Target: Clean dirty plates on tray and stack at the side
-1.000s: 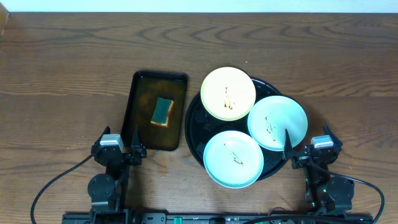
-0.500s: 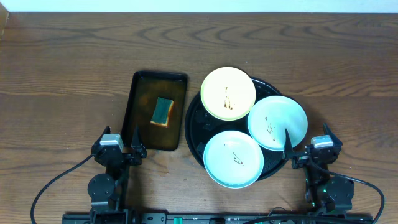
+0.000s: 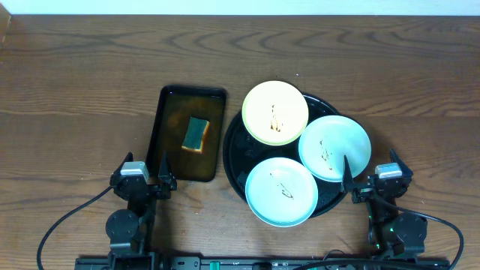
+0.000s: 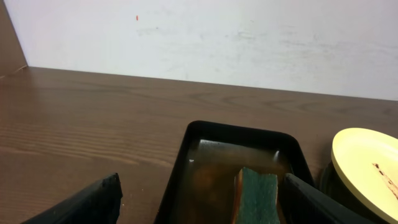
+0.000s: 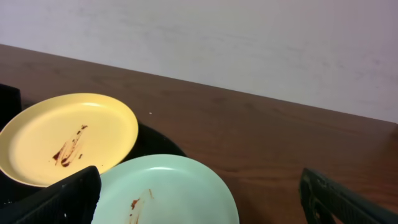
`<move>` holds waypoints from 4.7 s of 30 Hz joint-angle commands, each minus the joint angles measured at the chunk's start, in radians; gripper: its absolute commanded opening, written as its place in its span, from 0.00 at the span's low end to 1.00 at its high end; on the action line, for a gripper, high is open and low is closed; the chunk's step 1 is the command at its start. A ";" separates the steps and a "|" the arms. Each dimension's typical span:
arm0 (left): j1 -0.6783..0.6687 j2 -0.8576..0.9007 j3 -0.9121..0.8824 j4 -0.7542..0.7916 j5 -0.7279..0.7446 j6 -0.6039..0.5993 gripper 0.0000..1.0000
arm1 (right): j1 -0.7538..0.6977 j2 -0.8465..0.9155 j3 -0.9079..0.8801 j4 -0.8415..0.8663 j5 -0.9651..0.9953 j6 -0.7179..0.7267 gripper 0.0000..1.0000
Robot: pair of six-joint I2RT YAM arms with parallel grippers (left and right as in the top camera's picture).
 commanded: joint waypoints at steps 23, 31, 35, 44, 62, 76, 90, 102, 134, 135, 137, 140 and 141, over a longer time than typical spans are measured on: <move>0.007 -0.005 -0.010 -0.042 0.013 0.013 0.81 | 0.006 -0.005 -0.001 -0.004 0.014 -0.011 0.99; 0.007 0.049 -0.009 -0.045 0.013 -0.040 0.81 | 0.006 -0.003 0.002 -0.006 0.065 0.085 0.99; 0.007 0.114 0.012 -0.062 0.014 -0.071 0.81 | 0.006 0.013 0.035 -0.069 0.076 0.087 0.99; 0.007 0.294 0.174 -0.149 0.021 -0.075 0.81 | 0.006 0.194 0.207 -0.223 0.088 0.092 0.99; 0.007 0.758 0.763 -0.726 0.110 -0.085 0.81 | 0.006 0.926 0.697 -0.574 0.011 0.105 0.99; 0.007 0.951 0.906 -0.763 0.156 -0.085 0.81 | -0.010 0.994 0.762 -0.587 0.021 0.222 0.99; -0.054 1.241 0.911 -0.465 0.076 -0.028 0.69 | -0.020 0.994 0.762 -0.573 0.021 0.238 0.99; -0.214 1.553 0.911 -0.335 -0.039 0.006 0.69 | -0.020 0.994 0.762 -0.573 0.021 0.237 0.99; -0.261 1.562 0.911 -0.393 -0.039 -0.087 0.08 | -0.023 1.073 0.759 -0.588 0.093 0.236 0.83; -0.261 1.548 0.911 -0.407 -0.039 -0.105 0.08 | -0.023 1.095 0.759 -0.585 0.093 0.236 0.80; -0.261 1.526 0.911 -0.427 -0.039 -0.131 0.08 | -0.026 1.143 0.759 -0.573 0.101 0.236 0.78; -0.261 1.511 0.911 -0.445 -0.039 -0.131 0.08 | -0.036 1.218 0.759 -0.547 0.131 0.236 0.77; -0.261 1.510 0.911 -0.449 -0.039 -0.131 0.08 | -0.041 1.245 0.759 -0.533 0.133 0.237 0.74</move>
